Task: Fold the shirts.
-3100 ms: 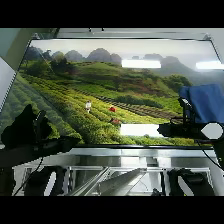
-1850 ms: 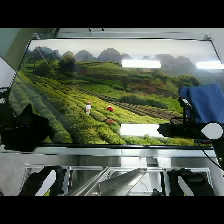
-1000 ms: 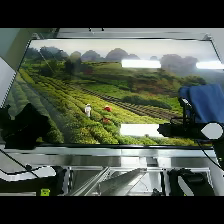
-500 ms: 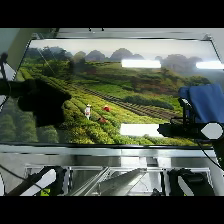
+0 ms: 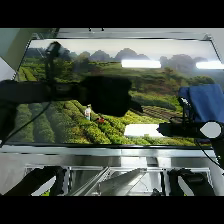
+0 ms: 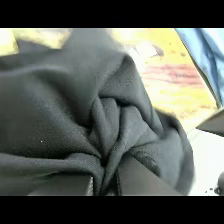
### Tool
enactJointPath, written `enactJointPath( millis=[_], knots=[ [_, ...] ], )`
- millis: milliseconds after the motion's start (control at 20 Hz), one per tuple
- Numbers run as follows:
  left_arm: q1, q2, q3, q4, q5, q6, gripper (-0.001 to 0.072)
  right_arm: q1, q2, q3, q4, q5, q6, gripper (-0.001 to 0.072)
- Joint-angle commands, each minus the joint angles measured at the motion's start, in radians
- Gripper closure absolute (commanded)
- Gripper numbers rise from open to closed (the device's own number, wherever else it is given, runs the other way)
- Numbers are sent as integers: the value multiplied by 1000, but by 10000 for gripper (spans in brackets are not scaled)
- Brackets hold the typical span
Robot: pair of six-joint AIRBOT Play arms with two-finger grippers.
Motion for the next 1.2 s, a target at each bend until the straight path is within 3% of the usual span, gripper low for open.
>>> enactJointPath(
  millis=[0,50,100,150,350,450,650,850,1000,1150],
  knots=[
    [-73,-61,-42,-1,-61,3,67,1,-6,0,-3,-3,0,675],
    [-53,-74,-41,-2,-45,-1,9,1,-6,0,-8,-3,0,490],
    [-19,-87,-26,5,-17,0,9,0,-6,1,-12,-3,0,260],
    [18,-98,-1,21,24,-1,9,-5,-9,5,-15,-11,0,188],
    [167,-122,60,43,261,-47,9,-52,-92,63,-12,-40,-106,188],
    [167,-97,-32,40,290,-52,9,-54,-188,92,8,-56,-176,188],
    [83,-26,-326,42,63,-52,10,-53,-428,123,18,-79,-212,188],
    [17,-60,-504,-21,-103,-50,10,-53,-628,136,237,-101,-431,193],
    [-55,-144,-550,-31,-146,-40,10,-52,-711,147,356,-117,-545,358],
    [-130,-245,-531,-31,-221,-35,10,-40,-764,171,362,-131,-550,356]
  ],
)
